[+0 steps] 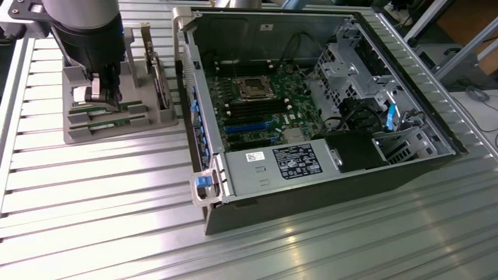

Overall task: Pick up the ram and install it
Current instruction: 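Pick up the ram and move it above insertion slot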

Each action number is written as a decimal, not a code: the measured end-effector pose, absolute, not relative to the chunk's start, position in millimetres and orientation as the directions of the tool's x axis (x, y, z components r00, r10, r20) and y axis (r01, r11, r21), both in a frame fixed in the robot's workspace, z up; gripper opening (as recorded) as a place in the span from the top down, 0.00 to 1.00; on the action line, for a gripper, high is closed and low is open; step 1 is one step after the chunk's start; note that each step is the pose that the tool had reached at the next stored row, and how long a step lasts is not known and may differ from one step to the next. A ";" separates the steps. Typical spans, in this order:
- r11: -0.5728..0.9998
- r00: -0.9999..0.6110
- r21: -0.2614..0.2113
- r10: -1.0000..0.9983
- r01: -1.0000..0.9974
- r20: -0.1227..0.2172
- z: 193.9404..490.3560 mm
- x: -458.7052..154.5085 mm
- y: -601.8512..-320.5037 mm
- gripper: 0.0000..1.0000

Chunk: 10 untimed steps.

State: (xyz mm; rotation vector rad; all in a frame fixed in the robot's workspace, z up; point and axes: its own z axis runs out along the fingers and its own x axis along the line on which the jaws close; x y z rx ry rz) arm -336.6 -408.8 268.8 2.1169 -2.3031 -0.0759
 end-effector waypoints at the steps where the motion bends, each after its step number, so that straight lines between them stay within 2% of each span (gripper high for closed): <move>1: 0.037 -0.038 0.044 -0.999 -0.998 -0.023 268.0 -336.7 -408.8 0.70; 3: -0.032 0.031 0.044 -0.999 -0.999 -0.022 266.8 -336.8 -408.8 0.70; 10: -0.058 0.057 0.044 -0.998 -0.997 -0.022 262.7 -342.1 -408.1 0.70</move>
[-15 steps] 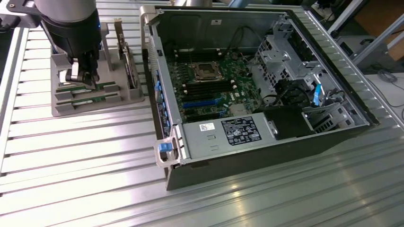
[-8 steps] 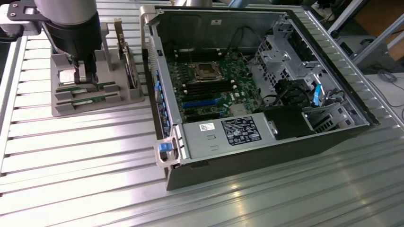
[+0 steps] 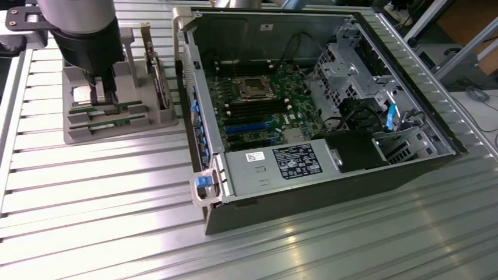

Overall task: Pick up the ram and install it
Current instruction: 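Pick up the ram and move it above insertion slot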

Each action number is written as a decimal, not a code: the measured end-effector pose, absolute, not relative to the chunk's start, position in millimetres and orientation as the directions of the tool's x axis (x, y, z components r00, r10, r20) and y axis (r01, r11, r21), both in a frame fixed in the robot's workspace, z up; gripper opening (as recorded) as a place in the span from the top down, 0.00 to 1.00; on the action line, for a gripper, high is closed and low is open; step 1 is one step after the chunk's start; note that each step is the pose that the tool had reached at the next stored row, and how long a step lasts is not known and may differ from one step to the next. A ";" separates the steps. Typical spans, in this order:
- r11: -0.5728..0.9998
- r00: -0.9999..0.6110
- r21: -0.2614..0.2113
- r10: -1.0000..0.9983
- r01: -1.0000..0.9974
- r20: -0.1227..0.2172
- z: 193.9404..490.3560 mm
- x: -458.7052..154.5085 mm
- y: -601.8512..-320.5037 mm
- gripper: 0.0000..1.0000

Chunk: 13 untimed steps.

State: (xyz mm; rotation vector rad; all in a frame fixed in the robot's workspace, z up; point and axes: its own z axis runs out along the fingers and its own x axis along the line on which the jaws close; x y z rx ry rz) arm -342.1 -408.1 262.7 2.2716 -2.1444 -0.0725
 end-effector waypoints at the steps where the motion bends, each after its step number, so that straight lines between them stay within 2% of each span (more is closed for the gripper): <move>1: -0.063 0.062 0.044 -0.998 -0.997 -0.022 261.0 -342.1 -406.5 0.70; 13: -0.064 0.063 0.044 -0.998 -0.997 -0.022 245.6 -349.5 -398.7 0.70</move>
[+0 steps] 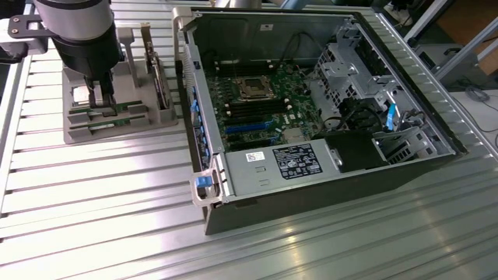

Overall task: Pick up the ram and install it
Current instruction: 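Pick up the ram and move it above insertion slot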

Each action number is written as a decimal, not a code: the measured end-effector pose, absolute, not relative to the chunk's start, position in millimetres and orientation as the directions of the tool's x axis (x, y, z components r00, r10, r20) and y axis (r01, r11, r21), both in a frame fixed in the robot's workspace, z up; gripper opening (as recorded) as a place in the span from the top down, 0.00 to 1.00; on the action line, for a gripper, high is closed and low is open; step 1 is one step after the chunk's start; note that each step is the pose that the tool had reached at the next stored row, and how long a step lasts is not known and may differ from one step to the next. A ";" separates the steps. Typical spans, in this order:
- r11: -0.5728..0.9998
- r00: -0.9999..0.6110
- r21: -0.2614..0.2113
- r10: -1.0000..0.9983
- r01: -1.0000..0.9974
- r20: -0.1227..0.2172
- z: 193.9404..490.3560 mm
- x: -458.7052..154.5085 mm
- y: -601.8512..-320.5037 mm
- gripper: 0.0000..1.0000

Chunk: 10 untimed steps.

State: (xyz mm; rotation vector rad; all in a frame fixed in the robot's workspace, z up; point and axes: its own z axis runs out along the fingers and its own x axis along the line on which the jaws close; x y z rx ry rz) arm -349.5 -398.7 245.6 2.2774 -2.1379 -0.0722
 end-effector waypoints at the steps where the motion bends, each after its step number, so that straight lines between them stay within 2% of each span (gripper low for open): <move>1: -0.064 0.063 0.044 -0.998 -0.997 -0.022 244.5 -349.9 -398.3 0.70; 10: -0.064 0.063 0.044 -0.998 -0.997 -0.022 231.0 -352.7 -395.2 0.70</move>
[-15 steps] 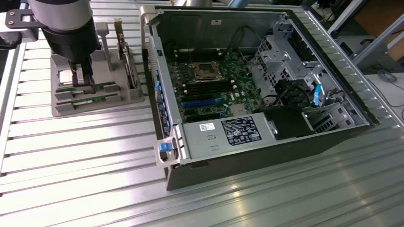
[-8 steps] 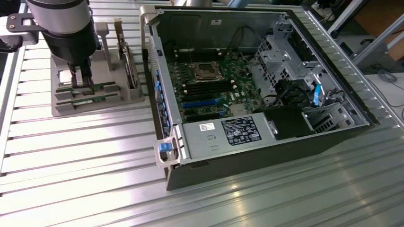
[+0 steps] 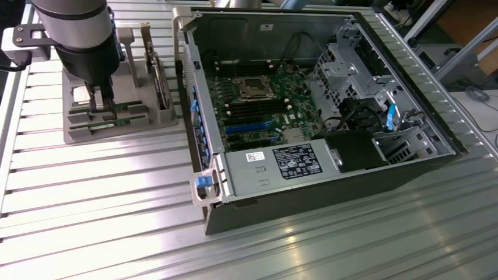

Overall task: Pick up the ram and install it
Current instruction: 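Pick up the ram and move it above insertion slot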

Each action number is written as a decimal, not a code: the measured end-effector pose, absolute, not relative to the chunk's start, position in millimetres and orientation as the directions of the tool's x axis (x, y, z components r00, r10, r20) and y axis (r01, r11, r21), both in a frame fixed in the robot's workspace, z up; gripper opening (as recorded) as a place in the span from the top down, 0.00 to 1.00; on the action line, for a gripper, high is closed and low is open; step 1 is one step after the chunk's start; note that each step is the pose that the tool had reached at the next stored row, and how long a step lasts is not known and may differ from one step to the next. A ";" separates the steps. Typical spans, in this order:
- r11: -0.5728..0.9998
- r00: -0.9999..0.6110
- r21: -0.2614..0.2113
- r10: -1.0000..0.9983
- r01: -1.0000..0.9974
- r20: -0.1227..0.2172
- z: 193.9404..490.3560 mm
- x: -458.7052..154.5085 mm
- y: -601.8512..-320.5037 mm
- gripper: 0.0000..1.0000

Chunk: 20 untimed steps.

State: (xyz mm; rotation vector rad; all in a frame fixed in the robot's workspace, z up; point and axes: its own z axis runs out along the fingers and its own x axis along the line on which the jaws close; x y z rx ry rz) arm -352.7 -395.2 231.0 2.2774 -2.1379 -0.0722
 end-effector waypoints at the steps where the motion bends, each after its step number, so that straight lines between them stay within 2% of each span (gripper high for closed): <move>1: -0.064 0.063 0.044 -0.998 -0.997 -0.022 229.0 -352.8 -394.9 0.70; 20: -0.064 0.063 0.044 -0.998 -0.997 -0.022 207.5 -357.5 -394.7 0.70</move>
